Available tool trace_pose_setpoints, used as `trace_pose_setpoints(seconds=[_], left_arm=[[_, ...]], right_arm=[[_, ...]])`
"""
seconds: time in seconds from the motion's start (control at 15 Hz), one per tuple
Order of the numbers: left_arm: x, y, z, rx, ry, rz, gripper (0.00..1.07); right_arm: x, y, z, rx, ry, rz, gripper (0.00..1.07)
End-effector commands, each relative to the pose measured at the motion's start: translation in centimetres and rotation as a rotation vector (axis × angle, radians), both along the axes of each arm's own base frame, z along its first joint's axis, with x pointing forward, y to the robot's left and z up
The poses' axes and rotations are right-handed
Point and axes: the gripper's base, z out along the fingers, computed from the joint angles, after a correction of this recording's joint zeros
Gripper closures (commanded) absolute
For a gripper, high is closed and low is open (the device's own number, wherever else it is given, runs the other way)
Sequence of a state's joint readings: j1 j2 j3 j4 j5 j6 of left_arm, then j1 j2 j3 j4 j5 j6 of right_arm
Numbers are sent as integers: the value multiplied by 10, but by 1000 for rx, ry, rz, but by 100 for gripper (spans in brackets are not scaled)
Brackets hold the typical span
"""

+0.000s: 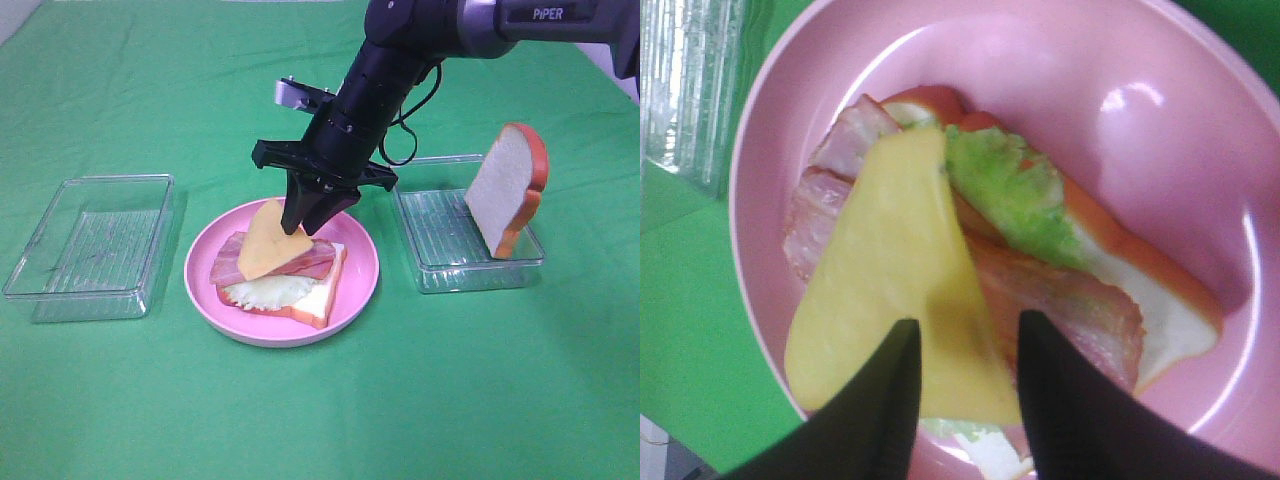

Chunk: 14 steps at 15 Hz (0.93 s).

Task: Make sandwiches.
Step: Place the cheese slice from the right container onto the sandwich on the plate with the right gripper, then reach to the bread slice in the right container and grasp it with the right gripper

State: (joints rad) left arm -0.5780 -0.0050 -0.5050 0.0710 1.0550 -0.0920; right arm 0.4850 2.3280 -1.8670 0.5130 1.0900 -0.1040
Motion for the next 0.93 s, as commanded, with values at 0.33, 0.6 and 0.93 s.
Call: trace_pose_setpoints(seconds=[0.33,0.6,0.93], left_arm=[[-2,1,-1,-18,-17,-6,34],[-2,1,-1,-18,-17,-6,34],[-2,1,-1,-18,-17,-6,34]], right_arm=[[4,-17,23,-150,-111,-33,45],[-1,-29,77,-177,-254,-31,45],[-14,-79,149,-393,-408,-131,37]])
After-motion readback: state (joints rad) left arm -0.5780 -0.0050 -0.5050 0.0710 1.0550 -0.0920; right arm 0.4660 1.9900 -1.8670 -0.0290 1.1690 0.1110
